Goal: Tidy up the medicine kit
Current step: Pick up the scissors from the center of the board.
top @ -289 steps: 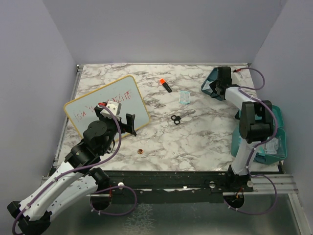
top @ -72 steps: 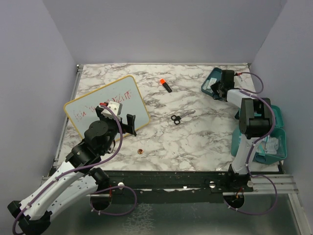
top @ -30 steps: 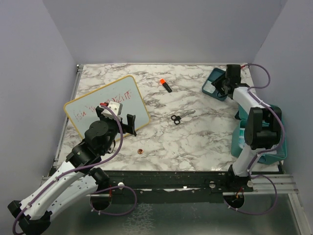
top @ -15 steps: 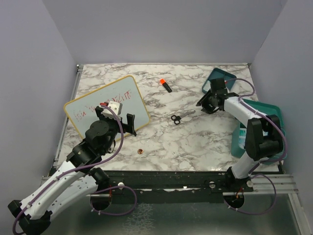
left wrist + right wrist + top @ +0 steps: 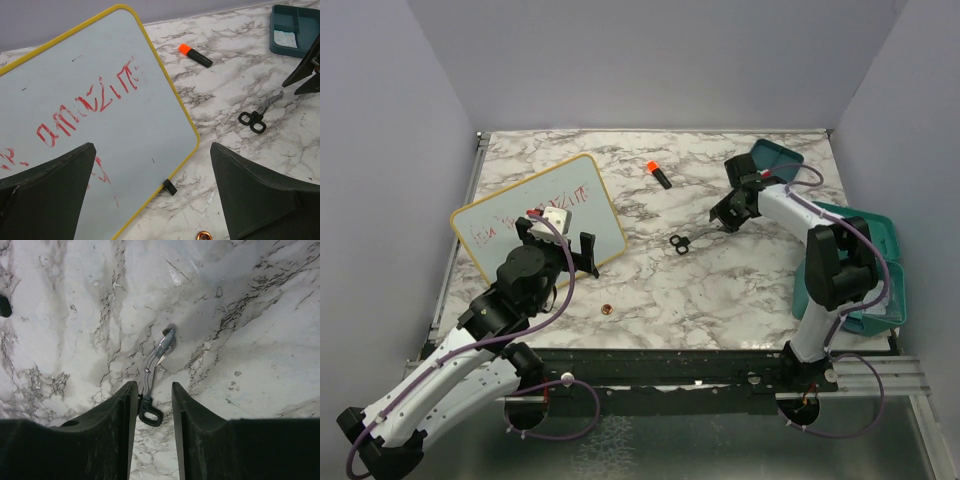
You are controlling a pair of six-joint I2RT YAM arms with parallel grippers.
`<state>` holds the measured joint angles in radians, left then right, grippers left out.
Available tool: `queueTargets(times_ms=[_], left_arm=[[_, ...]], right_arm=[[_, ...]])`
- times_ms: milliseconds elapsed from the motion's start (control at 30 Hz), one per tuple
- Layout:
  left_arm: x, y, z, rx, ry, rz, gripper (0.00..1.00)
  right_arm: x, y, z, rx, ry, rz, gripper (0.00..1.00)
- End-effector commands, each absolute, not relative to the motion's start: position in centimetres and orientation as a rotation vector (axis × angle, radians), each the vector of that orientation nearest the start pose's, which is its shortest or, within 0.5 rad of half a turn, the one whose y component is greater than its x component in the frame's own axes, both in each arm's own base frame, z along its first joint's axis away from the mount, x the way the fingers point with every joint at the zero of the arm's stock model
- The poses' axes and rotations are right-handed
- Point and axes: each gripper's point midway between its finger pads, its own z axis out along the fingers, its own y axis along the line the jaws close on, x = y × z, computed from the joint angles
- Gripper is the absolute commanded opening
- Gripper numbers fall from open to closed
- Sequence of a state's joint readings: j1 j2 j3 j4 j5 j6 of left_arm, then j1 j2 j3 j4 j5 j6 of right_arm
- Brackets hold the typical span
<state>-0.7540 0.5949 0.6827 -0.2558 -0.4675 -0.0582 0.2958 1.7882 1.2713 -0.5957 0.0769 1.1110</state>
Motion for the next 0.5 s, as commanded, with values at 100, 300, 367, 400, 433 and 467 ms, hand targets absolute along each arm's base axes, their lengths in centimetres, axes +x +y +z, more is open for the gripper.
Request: queueTargets(times_ms=[100,300,367,400,433,467], left_arm=[[24.5,-11.9,26.4,0.251,1.696,-0.171,0.99],[24.5,-12.0,26.4,0.252,1.693,-0.176,0.99],[24.5,-12.0,26.4,0.253,1.693,-0.178,0.99],[24.4,-12.0,26.5,0.253,1.692,-0.179,0.99],[24.4,-12.0,26.5,0.253,1.690,-0.179,0.99],[24.4,-11.9,26.5,0.251,1.690,-0.178,0.99]], right_arm=[[38.5,15.4,4.6,1.232,2.555,0.213,0.37],[39.5,15.5,4.1,1.283,2.559,0.149,0.37],[39.7,15.4,3.9,1.302,2.553,0.118,0.37],[39.8,15.3,3.8,1.313,2.549,0.105,0.37],[39.9,15.3,3.6,1.318,2.548,0.101,0.37],[39.9,15.4,3.4,1.324,2.554,0.101,0.37]])
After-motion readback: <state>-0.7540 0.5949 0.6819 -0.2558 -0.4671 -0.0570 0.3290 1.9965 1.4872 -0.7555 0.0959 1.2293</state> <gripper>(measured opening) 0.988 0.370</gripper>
